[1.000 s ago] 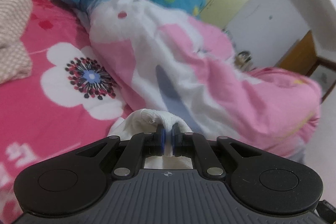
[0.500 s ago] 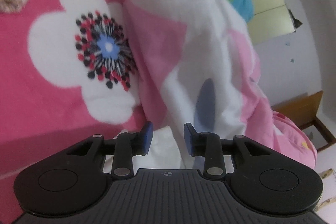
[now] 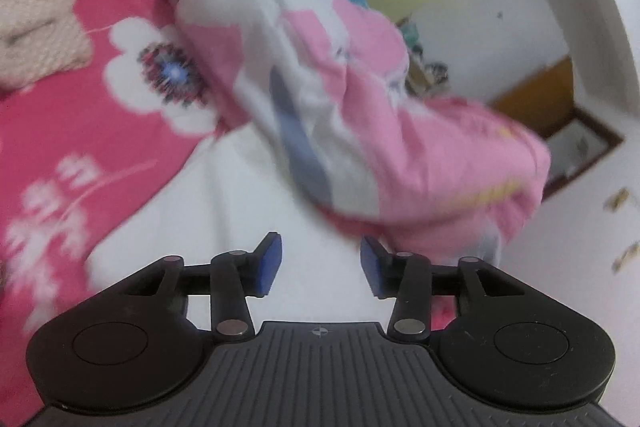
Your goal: Fold clothes
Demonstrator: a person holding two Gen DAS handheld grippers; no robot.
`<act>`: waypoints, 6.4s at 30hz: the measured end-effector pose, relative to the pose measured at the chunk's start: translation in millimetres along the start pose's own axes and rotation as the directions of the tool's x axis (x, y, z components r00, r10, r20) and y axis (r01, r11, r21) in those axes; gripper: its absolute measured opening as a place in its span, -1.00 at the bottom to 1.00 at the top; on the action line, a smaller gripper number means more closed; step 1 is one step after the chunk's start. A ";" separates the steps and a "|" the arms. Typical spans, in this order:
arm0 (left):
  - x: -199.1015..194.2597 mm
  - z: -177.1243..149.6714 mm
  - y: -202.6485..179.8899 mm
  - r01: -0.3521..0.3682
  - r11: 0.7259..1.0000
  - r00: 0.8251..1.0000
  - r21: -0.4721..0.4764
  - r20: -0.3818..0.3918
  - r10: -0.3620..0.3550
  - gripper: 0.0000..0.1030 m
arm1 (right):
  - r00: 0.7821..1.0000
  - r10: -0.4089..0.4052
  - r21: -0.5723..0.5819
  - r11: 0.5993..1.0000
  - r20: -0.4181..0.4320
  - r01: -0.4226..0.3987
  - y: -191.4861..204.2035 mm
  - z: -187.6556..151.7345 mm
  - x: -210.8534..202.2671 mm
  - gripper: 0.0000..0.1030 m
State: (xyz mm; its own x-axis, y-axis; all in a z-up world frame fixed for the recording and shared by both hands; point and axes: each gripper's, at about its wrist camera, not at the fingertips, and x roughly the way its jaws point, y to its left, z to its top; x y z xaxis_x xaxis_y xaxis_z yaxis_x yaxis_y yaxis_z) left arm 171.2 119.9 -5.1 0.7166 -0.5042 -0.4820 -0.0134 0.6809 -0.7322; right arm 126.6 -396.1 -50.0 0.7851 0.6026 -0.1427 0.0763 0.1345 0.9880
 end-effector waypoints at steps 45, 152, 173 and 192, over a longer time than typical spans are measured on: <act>-45.6 -87.5 83.0 0.006 0.989 0.976 -0.149 0.217 0.027 -0.95 | 0.929 -0.280 0.019 0.959 0.243 0.284 -57.9 -93.2 -74.1 -0.77; 9.5 -22.8 -31.8 -0.352 0.783 0.930 0.513 0.285 0.231 -0.29 | 0.734 -0.443 -0.602 0.424 0.514 0.677 48.9 -76.3 -38.2 -0.84; -48.5 -171.7 -10.2 -0.171 0.798 0.984 0.577 0.060 0.168 -0.19 | 0.697 -0.507 -0.777 0.083 0.506 0.624 23.9 -258.9 -125.3 -0.59; -25.1 -169.3 19.0 -0.308 0.762 0.951 0.570 0.158 0.267 -0.19 | 0.526 -0.540 -0.733 -0.294 0.657 0.613 9.2 -272.4 -94.8 -0.65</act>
State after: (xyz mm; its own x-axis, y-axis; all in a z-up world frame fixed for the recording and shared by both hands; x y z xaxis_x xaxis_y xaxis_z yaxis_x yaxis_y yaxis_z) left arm 34.9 55.6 -88.4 0.7876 -0.2140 -0.5778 0.1663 0.9768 -0.1351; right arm -114.6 -237.7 -43.6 0.7760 -0.2722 -0.5690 0.0086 0.9066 -0.4219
